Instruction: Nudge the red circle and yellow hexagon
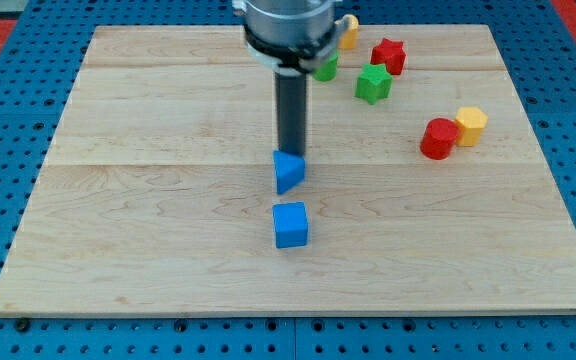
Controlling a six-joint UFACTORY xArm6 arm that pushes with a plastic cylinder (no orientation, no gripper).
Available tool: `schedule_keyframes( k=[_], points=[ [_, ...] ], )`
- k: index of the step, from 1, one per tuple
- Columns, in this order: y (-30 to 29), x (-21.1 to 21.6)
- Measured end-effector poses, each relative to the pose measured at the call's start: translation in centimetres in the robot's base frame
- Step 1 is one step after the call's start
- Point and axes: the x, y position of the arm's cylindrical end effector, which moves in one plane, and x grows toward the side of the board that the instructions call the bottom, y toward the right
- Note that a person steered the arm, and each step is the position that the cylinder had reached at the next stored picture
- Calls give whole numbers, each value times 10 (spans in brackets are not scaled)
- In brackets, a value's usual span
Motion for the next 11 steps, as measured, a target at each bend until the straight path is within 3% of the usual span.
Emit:
schedule_keyframes(
  k=[1, 2, 4, 6, 9, 11],
  points=[
    [-3, 57],
    [-9, 66],
    [47, 41],
    [49, 40],
    [63, -24],
    [67, -29]
  ],
)
